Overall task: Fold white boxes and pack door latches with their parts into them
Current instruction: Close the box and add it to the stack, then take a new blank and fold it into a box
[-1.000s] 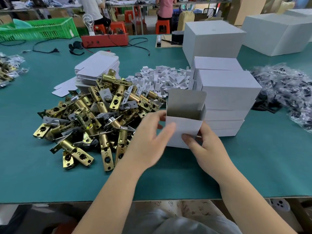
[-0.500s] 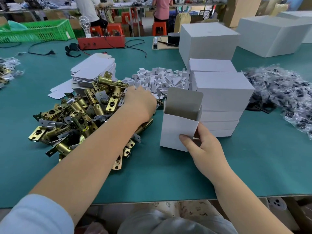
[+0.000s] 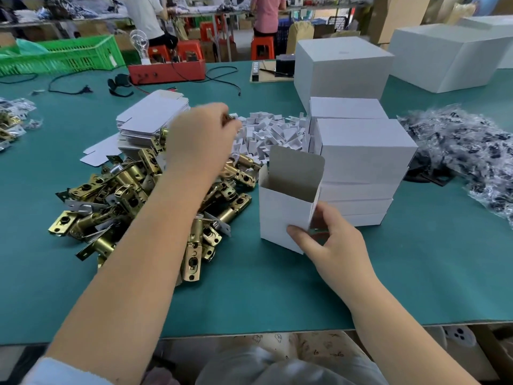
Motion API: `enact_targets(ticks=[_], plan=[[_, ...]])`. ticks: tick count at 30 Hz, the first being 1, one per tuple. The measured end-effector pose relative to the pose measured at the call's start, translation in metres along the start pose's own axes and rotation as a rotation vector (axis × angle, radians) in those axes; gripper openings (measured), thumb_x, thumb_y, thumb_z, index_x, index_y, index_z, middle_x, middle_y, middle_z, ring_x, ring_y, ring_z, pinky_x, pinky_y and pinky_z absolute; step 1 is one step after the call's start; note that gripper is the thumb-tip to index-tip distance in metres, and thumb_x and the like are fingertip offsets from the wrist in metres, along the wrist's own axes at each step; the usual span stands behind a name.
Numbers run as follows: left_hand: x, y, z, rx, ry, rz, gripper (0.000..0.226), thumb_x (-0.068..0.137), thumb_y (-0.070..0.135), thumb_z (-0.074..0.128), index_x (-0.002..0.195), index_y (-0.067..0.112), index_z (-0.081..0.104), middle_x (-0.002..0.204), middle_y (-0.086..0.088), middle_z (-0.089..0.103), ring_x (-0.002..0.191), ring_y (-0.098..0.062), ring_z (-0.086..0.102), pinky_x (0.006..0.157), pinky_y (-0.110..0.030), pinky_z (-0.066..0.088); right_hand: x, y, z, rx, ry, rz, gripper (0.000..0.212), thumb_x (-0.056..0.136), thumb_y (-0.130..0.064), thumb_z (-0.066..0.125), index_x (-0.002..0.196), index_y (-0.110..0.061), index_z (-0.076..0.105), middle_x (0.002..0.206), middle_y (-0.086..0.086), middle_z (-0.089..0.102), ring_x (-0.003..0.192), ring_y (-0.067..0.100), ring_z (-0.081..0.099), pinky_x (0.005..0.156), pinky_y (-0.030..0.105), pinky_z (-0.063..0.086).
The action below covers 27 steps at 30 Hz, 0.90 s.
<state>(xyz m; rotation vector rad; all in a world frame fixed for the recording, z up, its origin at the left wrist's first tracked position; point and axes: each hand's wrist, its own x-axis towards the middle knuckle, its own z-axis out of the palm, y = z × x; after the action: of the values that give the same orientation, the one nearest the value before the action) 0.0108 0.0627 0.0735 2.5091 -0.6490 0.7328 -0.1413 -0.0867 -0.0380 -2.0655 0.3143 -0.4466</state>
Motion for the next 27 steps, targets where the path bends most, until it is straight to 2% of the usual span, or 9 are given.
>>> enact_targets(ticks=[3,5,7,10,15,20,23,25,27], plan=[[-0.01,0.009,-0.033,-0.345,0.273,-0.107,0.017,0.091,0.033,0.064,0.1,0.02,0.071,0.073,0.01,0.062,0.072,-0.021,0.068,0.065,-0.038,0.057,0.001,-0.004,0.001,-0.025,0.018,0.005,0.041,0.073,-0.054,0.065,0.098,-0.022,0.057,0.084,-0.021,0.064,0.077,0.004,0.061,0.071,0.032,0.055],[-0.018,0.021,-0.052,-0.579,0.31,-0.168,0.019,0.089,0.035,0.066,0.104,0.024,0.071,0.08,0.015,0.068,0.071,-0.01,0.071,0.066,-0.032,0.06,0.001,-0.003,0.001,-0.03,0.025,0.008,0.039,0.074,-0.052,0.066,0.096,-0.022,0.057,0.083,-0.018,0.065,0.075,0.005,0.061,0.071,0.032,0.055],[-0.027,0.034,-0.062,-0.713,0.268,-0.166,0.007,0.089,0.033,0.068,0.094,0.029,0.071,0.078,0.015,0.071,0.07,-0.004,0.071,0.063,-0.026,0.06,0.001,-0.003,0.001,-0.038,0.026,0.015,0.039,0.074,-0.052,0.067,0.095,-0.021,0.057,0.085,-0.015,0.065,0.076,0.006,0.061,0.071,0.032,0.055],[-0.042,0.058,-0.054,-0.715,0.23,-0.12,0.01,0.087,0.029,0.072,0.095,0.024,0.071,0.081,0.012,0.073,0.07,-0.004,0.071,0.065,-0.031,0.061,0.001,-0.003,0.001,-0.04,0.026,0.028,0.043,0.073,-0.055,0.066,0.098,-0.021,0.057,0.086,-0.012,0.066,0.078,0.005,0.061,0.073,0.032,0.055],[-0.059,0.077,-0.017,-0.554,0.293,-0.053,0.027,0.085,0.027,0.074,0.106,0.01,0.075,0.088,0.006,0.074,0.075,-0.004,0.067,0.07,-0.016,0.053,0.0,-0.005,0.002,-0.056,0.03,0.023,0.04,0.073,-0.056,0.065,0.094,-0.022,0.057,0.084,-0.01,0.065,0.072,0.006,0.061,0.07,0.035,0.055],[-0.074,0.071,0.008,-0.416,0.257,0.041,0.026,0.082,0.03,0.075,0.1,0.01,0.076,0.082,-0.004,0.075,0.075,-0.021,0.068,0.066,-0.035,0.056,-0.001,-0.004,0.002,-0.049,0.036,0.002,0.045,0.071,-0.056,0.061,0.095,-0.019,0.057,0.085,-0.014,0.062,0.078,0.005,0.057,0.069,0.032,0.054],[-0.086,0.065,0.023,-0.24,0.244,0.111,0.029,0.084,0.036,0.072,0.094,0.009,0.075,0.087,-0.004,0.073,0.088,-0.026,0.063,0.077,-0.04,0.051,-0.001,-0.004,0.002,-0.058,0.034,0.001,0.045,0.07,-0.059,0.057,0.093,-0.02,0.057,0.083,-0.012,0.062,0.079,0.006,0.057,0.07,0.035,0.055],[-0.087,0.06,0.024,-0.318,0.212,0.085,0.035,0.092,0.038,0.059,0.096,0.006,0.074,0.098,-0.007,0.07,0.097,-0.026,0.06,0.089,-0.033,0.044,-0.001,-0.004,0.003,-0.055,0.035,0.009,0.043,0.072,-0.06,0.056,0.093,-0.023,0.057,0.084,-0.013,0.063,0.075,0.008,0.058,0.069,0.037,0.055],[-0.077,0.055,0.019,-0.444,0.169,0.019,0.033,0.098,0.029,0.048,0.103,0.006,0.07,0.102,-0.004,0.065,0.098,-0.019,0.057,0.088,-0.021,0.038,-0.002,-0.002,0.003,-0.053,0.037,0.013,0.039,0.075,-0.058,0.058,0.093,-0.024,0.057,0.086,-0.014,0.063,0.071,0.01,0.058,0.069,0.037,0.054]])
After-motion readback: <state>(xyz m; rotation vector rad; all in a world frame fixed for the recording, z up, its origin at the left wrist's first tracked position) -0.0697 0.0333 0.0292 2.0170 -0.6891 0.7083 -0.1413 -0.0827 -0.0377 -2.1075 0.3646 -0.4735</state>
